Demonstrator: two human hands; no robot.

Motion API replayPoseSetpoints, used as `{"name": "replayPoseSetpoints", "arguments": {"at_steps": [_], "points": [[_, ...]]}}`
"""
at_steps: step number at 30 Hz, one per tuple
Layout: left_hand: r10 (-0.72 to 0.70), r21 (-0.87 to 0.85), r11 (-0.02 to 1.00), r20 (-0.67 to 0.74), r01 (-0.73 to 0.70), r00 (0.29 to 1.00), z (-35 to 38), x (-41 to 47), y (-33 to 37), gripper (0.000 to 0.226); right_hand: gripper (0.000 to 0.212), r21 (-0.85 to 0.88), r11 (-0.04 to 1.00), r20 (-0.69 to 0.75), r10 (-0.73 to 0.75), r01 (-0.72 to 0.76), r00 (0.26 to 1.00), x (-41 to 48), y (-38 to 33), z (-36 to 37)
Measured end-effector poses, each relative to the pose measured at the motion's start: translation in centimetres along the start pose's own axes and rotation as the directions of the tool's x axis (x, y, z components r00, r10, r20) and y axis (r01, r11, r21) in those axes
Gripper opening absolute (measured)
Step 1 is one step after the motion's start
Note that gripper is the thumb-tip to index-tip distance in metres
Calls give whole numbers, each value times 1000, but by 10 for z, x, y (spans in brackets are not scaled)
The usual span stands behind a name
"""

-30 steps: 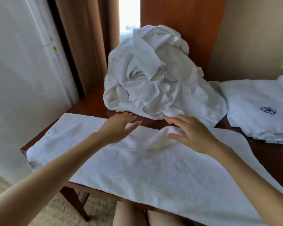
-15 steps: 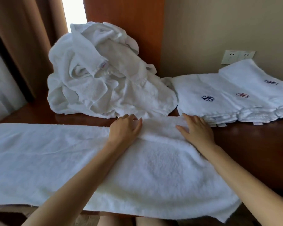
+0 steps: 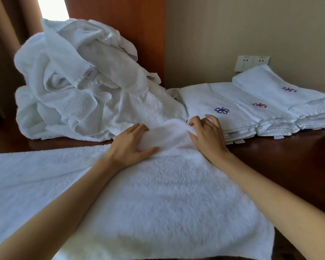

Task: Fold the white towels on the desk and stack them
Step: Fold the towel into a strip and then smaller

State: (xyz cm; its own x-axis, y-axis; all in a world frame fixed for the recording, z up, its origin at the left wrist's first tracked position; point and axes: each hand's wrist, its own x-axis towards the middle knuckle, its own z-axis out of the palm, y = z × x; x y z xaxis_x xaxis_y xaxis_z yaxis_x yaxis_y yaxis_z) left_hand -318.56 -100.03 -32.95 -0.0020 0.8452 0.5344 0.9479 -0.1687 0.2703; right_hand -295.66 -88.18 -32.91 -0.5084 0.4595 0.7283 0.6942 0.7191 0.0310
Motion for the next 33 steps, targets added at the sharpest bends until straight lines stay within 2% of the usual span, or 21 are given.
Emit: {"name": "replayPoseSetpoints", "arguments": {"at_steps": [7,11,15,17,19,21,23,25,28,31,33], "points": [[-83,22,996,-8,83,997,5,4,-8,63,22,-12,1000,3,-8,8,1000,14,4,5],[-17,63,998,-113,24,994,1,0,5,49,20,85,996,92,-6,-2,996,10,4,-9],[-23,119,992,-80,32,997,-7,-4,30,54,29,181,980,115,64,-84,991,6,8,-31],[-56,137,989,-54,63,997,-17,-7,41,60,43,169,985,131,11,-34,991,1,10,-43],[-70,144,987,-8,71,997,-28,-13,49,60,51,98,992,154,-97,83,983,-3,11,-57],[-40,200,979,45,30,998,-36,-22,55,50,45,40,977,156,-212,209,965,-8,15,-68],[-11,236,972,105,-14,994,-37,-33,60,40,40,36,966,212,-258,257,942,-16,18,-78],[-5,206,978,156,-27,988,-32,-45,62,39,43,63,965,352,-260,255,899,-29,21,-84],[-29,124,992,146,11,989,-22,-60,61,41,45,119,967,510,-255,226,821,-44,27,-93],[-20,46,999,89,16,996,-17,-67,57,38,41,190,976,513,-189,105,838,-51,28,-105],[35,12,999,73,-36,997,-16,-67,56,38,37,145,985,441,-148,93,885,-56,28,-107]]}}
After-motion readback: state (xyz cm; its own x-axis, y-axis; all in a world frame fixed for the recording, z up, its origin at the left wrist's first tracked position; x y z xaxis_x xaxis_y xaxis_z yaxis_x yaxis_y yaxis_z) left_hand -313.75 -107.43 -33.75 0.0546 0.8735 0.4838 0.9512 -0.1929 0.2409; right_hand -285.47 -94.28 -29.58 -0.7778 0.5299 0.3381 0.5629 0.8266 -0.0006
